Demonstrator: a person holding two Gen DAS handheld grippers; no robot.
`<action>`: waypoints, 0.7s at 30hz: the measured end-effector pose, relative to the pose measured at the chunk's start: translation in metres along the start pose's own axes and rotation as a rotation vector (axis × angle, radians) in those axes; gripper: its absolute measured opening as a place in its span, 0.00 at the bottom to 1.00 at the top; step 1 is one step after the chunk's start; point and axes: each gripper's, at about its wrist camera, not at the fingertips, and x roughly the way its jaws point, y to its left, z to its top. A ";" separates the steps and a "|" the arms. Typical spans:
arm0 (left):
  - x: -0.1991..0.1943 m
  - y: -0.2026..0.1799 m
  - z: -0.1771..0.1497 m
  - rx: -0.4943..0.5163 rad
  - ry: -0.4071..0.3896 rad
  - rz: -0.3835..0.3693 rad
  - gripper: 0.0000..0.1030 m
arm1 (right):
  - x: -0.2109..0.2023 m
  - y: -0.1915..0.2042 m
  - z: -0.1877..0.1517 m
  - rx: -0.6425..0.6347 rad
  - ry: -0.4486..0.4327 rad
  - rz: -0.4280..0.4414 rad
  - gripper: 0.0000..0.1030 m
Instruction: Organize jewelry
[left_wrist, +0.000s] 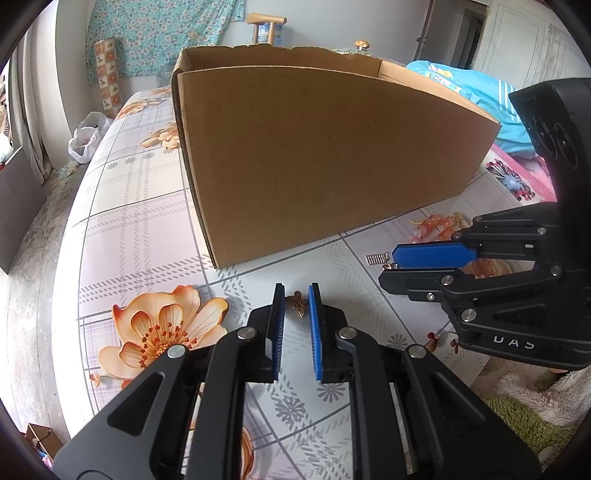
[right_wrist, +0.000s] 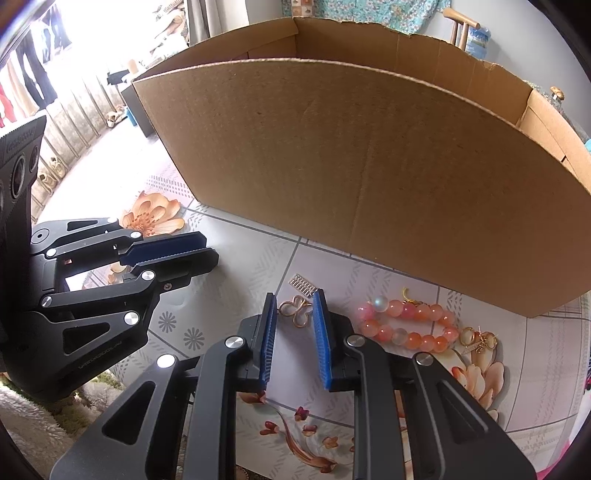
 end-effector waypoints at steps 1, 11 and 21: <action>0.000 0.001 0.000 0.001 0.001 -0.002 0.11 | -0.002 -0.001 0.000 0.001 0.001 0.010 0.05; -0.008 0.002 -0.001 0.008 -0.010 -0.007 0.11 | -0.013 -0.011 -0.007 0.006 -0.018 0.032 0.07; -0.002 0.001 0.001 0.018 0.006 -0.008 0.11 | -0.004 -0.003 0.000 -0.074 0.027 0.011 0.30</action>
